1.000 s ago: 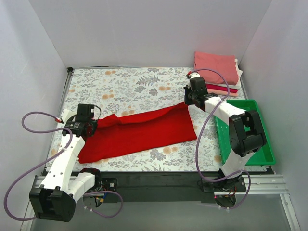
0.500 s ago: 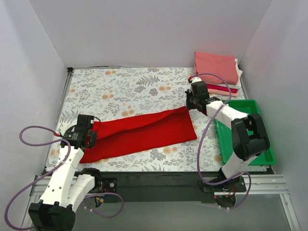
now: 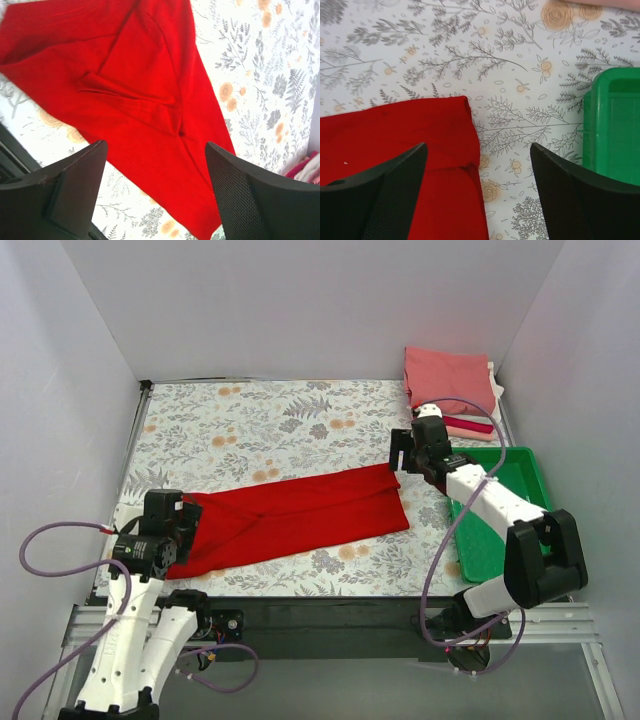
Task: Fold and stack the t-shirts
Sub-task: Fold the tshirt
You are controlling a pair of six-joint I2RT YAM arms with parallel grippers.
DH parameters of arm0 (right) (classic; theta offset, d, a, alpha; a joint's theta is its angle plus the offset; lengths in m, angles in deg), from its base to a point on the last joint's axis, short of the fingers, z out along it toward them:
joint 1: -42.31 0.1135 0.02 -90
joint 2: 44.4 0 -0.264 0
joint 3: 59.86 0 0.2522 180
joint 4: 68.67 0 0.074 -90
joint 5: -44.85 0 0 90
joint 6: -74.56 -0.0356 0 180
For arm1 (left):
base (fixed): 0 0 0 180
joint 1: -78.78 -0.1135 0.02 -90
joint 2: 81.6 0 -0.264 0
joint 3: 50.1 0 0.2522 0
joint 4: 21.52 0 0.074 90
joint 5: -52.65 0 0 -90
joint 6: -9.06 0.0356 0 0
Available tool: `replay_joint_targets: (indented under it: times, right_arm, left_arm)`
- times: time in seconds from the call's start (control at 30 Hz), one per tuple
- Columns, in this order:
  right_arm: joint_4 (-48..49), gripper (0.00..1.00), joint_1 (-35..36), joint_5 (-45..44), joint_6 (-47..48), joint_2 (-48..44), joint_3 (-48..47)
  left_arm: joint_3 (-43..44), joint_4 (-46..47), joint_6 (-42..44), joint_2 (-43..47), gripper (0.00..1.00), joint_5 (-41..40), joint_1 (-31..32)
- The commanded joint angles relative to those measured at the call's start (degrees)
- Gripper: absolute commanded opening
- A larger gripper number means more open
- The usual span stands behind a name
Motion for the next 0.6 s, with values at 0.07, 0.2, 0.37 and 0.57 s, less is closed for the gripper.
replay_joint_targets:
  times: [0.07, 0.2, 0.37, 0.57]
  right_arm:
    - [1.12, 0.98, 0.1, 10.21, 1.0, -4.6, 0.25]
    - [6.13, 0.98, 1.07, 27.35, 2.23, -1.62, 0.51]
    - [7.01, 0.98, 5.01, 32.74, 3.12, 11.34, -5.88]
    - [5.52, 0.98, 4.94, 29.67, 1.01, 17.72, -5.83]
  left_arm:
    - [-1.65, 9.61, 4.09, -3.06, 0.79, 4.73, 0.09]
    - [-4.73, 20.67, 7.45, -10.52, 0.81, 11.85, 0.09]
    - [-7.18, 27.8, 7.89, -24.99, 0.86, 11.96, 0.0]
    - [-8.68, 29.31, 7.54, -32.93, 0.86, 9.4, -0.17]
